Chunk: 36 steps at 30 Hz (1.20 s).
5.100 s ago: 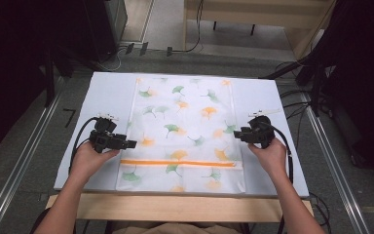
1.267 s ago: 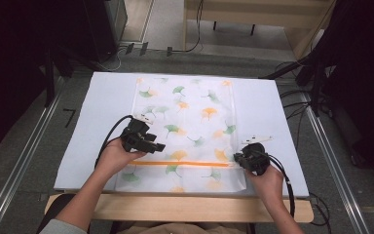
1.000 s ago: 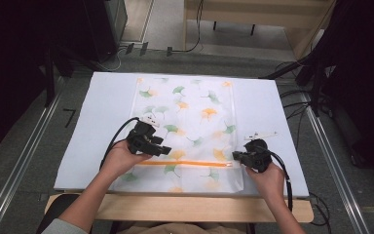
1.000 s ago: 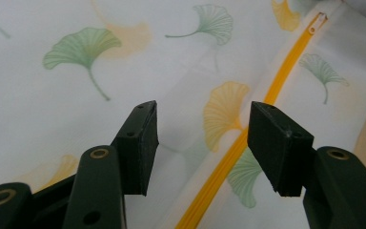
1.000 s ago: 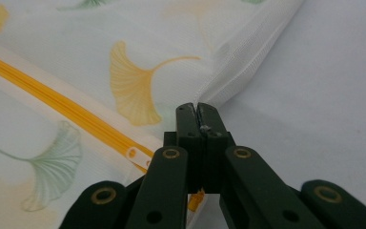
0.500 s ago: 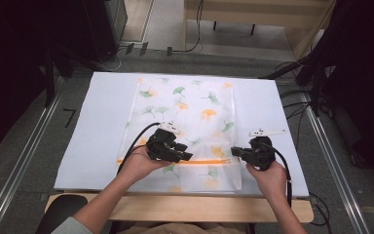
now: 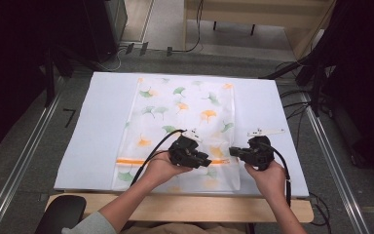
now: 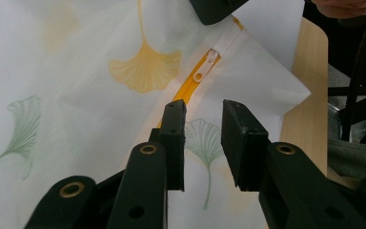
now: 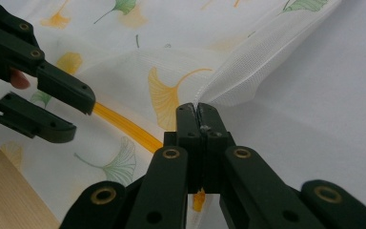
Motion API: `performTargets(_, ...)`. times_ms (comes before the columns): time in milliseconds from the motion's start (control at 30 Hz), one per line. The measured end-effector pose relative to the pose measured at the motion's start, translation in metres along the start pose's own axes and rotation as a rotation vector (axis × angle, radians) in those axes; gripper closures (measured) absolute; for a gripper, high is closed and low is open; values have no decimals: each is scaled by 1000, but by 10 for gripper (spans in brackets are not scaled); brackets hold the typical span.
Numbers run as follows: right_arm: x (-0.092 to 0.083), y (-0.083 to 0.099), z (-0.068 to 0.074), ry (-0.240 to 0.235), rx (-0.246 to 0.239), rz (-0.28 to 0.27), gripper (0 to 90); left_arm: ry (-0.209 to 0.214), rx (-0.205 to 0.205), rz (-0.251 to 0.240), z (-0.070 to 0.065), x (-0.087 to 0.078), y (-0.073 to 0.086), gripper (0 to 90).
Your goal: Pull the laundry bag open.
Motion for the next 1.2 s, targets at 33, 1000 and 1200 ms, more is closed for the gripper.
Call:
performTargets(33,0,0,0,-1,-3,0,900,-2,-4,-9,-1,2,-1,719)
performTargets(1000,-7,-5,14,-46,-32,-34,900,3,2,-1,-2,44,-12,725)
performTargets(1200,-7,-5,14,-45,-32,-38,900,13,20,-2,-8,48,-14,752)
Point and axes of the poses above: each handheld gripper's, and its own axes: x roughly forward along the jaws, y roughly out of its underside, z roughly to its left, the point moved 8 cm from there along x, roughly forward along the jaws, and after that the axes turned 11 degrees about x, right-handed, at the moved point
